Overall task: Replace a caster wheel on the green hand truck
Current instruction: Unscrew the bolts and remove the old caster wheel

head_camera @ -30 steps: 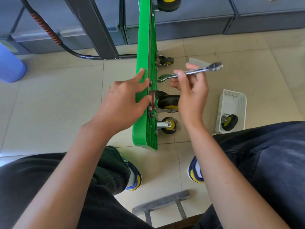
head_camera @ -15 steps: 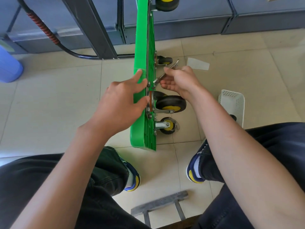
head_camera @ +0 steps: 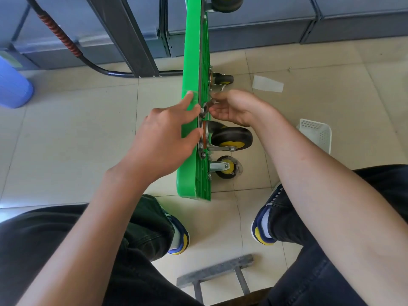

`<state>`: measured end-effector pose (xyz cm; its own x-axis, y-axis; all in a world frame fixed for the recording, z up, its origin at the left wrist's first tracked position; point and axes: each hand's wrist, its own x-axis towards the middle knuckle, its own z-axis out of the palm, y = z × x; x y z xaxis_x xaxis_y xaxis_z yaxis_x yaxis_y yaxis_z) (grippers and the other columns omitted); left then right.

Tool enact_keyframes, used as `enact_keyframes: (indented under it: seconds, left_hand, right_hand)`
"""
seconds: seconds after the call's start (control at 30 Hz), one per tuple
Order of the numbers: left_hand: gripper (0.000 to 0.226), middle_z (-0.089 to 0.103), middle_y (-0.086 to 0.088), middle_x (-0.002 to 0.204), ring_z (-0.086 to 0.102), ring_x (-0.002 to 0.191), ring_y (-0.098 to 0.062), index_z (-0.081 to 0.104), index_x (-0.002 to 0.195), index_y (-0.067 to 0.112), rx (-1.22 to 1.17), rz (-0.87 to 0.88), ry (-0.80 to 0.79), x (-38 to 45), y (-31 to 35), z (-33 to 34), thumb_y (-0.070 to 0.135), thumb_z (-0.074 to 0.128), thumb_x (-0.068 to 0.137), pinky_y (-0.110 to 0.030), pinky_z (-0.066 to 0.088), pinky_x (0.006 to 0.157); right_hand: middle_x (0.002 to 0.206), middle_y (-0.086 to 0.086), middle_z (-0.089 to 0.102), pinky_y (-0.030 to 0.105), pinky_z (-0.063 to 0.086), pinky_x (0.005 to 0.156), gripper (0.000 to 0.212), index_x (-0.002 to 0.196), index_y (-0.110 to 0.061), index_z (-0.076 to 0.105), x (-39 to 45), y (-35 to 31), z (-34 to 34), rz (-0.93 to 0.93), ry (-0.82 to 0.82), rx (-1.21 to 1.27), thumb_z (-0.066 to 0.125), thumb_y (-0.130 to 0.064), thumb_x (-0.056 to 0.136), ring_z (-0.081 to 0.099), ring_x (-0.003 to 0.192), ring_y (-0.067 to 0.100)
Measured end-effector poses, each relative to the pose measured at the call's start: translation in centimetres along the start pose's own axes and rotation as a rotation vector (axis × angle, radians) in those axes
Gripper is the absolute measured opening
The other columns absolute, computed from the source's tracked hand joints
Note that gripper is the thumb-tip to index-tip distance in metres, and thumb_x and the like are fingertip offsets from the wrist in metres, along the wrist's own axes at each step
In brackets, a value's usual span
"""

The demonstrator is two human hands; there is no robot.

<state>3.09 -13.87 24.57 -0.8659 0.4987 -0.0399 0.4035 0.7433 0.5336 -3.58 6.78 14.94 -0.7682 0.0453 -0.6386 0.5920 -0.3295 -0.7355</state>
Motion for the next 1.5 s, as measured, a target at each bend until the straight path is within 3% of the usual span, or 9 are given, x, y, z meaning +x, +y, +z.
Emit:
enact_keyframes:
  seconds: [0.1, 0.4, 0.53, 0.63, 0.87, 1.0, 1.23, 1.37, 1.5]
  left_hand:
    - [0.048, 0.036, 0.012, 0.158, 0.07, 0.088, -0.022, 0.059, 0.141, 0.022, 0.001, -0.003, 0.005, 0.0, -0.1, 0.0, 0.027, 0.068, 0.095, -0.042, 0.052, 0.099]
    - [0.048, 0.036, 0.014, 0.158, 0.069, 0.082, -0.018, 0.059, 0.141, 0.024, -0.011, -0.011, 0.007, 0.1, -0.2, 0.1, 0.027, 0.069, 0.094, -0.038, 0.053, 0.097]
    - [0.048, 0.036, 0.014, 0.158, 0.07, 0.083, -0.02, 0.059, 0.141, 0.023, -0.013, -0.006, 0.006, 0.1, -0.1, 0.1, 0.026, 0.069, 0.094, -0.038, 0.053, 0.098]
    - [0.048, 0.036, 0.014, 0.157, 0.07, 0.088, -0.021, 0.059, 0.141, 0.023, -0.009, -0.008, 0.009, 0.0, 0.0, 0.1, 0.026, 0.069, 0.094, -0.041, 0.053, 0.098]
    - [0.047, 0.038, 0.011, 0.157, 0.07, 0.091, -0.024, 0.06, 0.14, 0.021, 0.001, -0.002, 0.019, 0.0, 0.1, 0.0, 0.024, 0.069, 0.094, -0.043, 0.053, 0.098]
    - [0.048, 0.037, 0.013, 0.157, 0.07, 0.086, -0.023, 0.058, 0.141, 0.023, 0.009, -0.004, 0.015, 0.0, 0.1, 0.0, 0.026, 0.069, 0.095, -0.043, 0.053, 0.096]
    - [0.048, 0.037, 0.012, 0.157, 0.07, 0.087, -0.023, 0.059, 0.141, 0.022, -0.009, 0.009, 0.026, 0.1, -0.1, 0.2, 0.024, 0.069, 0.094, -0.04, 0.053, 0.097]
    - [0.047, 0.038, 0.012, 0.157, 0.07, 0.092, -0.026, 0.06, 0.14, 0.022, -0.003, 0.012, 0.029, 0.1, -0.3, 0.2, 0.025, 0.069, 0.094, -0.043, 0.053, 0.096]
    - [0.047, 0.037, 0.011, 0.158, 0.07, 0.095, -0.028, 0.06, 0.14, 0.022, -0.002, 0.015, 0.025, 0.1, -0.4, 0.2, 0.025, 0.069, 0.094, -0.044, 0.053, 0.096]
  right_hand:
    - [0.091, 0.013, 0.068, 0.024, 0.059, 0.065, 0.029, 0.124, 0.001, 0.057, -0.1, -0.4, 0.3, 0.0, -0.021, -0.04, 0.063, -0.014, 0.101, 0.071, 0.067, 0.016]
    - [0.091, 0.015, 0.067, 0.024, 0.058, 0.06, 0.034, 0.132, 0.003, 0.056, -0.3, -1.0, 0.6, -0.016, -0.021, -0.153, 0.06, -0.013, 0.102, 0.071, 0.062, 0.017]
    - [0.086, 0.019, 0.069, 0.027, 0.058, 0.06, 0.034, 0.124, 0.008, 0.058, -0.5, -1.2, 1.1, -0.177, 0.051, -0.193, 0.064, -0.014, 0.1, 0.07, 0.061, 0.021]
    - [0.086, 0.023, 0.071, 0.03, 0.059, 0.059, 0.026, 0.119, 0.003, 0.06, -1.0, -1.4, 1.7, -0.343, 0.128, -0.255, 0.062, -0.016, 0.101, 0.069, 0.061, 0.022]
    - [0.081, 0.007, 0.074, 0.047, 0.063, 0.063, 0.012, 0.101, -0.012, 0.063, -3.8, -1.6, 2.9, -0.72, 0.297, -0.459, 0.063, -0.022, 0.097, 0.071, 0.06, 0.023]
    - [0.083, 0.007, 0.075, 0.047, 0.063, 0.064, 0.006, 0.1, -0.013, 0.06, -5.9, -0.1, 2.7, -0.799, 0.296, -0.33, 0.064, -0.016, 0.098, 0.074, 0.07, 0.021]
    - [0.094, 0.002, 0.075, 0.044, 0.064, 0.077, 0.016, 0.112, -0.004, 0.067, -8.3, 3.1, 2.4, -0.919, 0.329, -0.241, 0.065, -0.012, 0.099, 0.075, 0.085, 0.012]
    - [0.105, -0.002, 0.075, 0.053, 0.061, 0.076, 0.016, 0.109, -0.001, 0.07, -9.2, 5.4, 2.1, -1.021, 0.359, -0.302, 0.063, -0.012, 0.1, 0.074, 0.089, 0.017]
    - [0.111, -0.004, 0.074, 0.053, 0.061, 0.071, 0.022, 0.115, -0.003, 0.072, -9.5, 7.4, 2.0, -1.103, 0.391, -0.406, 0.063, -0.017, 0.101, 0.075, 0.084, 0.023]
